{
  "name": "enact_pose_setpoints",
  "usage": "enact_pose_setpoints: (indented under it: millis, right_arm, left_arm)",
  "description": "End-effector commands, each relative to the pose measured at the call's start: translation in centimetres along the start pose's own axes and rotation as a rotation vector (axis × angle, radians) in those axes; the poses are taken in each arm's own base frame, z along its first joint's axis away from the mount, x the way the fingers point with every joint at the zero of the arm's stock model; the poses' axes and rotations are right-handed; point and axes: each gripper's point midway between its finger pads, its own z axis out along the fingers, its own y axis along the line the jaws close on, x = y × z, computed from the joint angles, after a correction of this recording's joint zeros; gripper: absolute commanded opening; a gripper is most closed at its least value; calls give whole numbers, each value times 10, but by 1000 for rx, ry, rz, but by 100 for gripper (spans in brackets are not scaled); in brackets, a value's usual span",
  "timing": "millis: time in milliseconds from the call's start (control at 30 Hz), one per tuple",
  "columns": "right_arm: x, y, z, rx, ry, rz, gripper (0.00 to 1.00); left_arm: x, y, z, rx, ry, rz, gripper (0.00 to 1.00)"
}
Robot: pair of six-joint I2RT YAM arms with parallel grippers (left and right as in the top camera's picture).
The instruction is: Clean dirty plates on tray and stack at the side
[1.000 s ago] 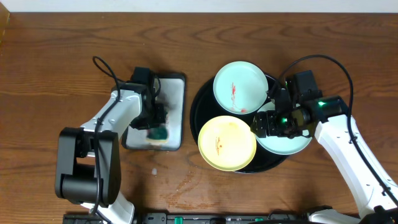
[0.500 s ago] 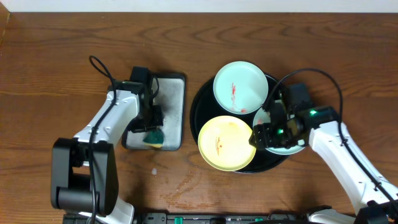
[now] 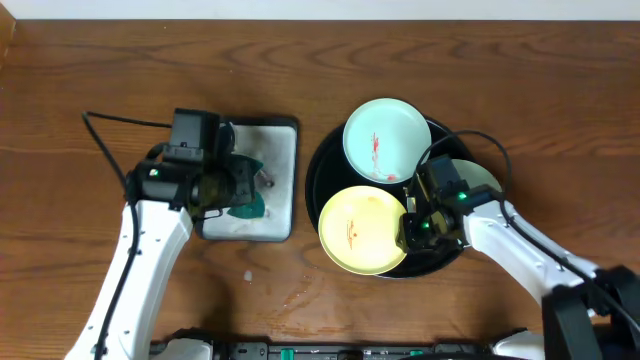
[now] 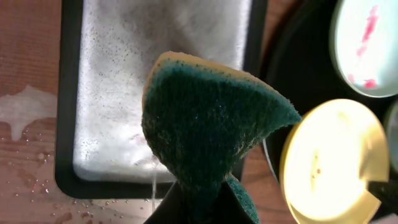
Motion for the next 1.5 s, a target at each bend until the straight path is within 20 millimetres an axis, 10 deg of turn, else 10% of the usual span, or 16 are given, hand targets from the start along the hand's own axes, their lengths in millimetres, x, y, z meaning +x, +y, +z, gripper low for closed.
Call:
enact_pose_setpoints:
  millis: [0,233,733,1467]
  right_arm:
    - [-6,-5,18,20,6,58,30]
    - [-43,-9,22,4,-124,110,1]
    - [-62,-42,15,143,-232,271,1]
    - [-62,-35,15,145,-214,57,1]
  left_arm:
    - [-1,-7,-13,39,-18,2,7]
    - [10,-25,-11,86,21,44,7]
    - [14,-73,4,151,29,24,7]
    - [52,-155,121,179,200,74,8]
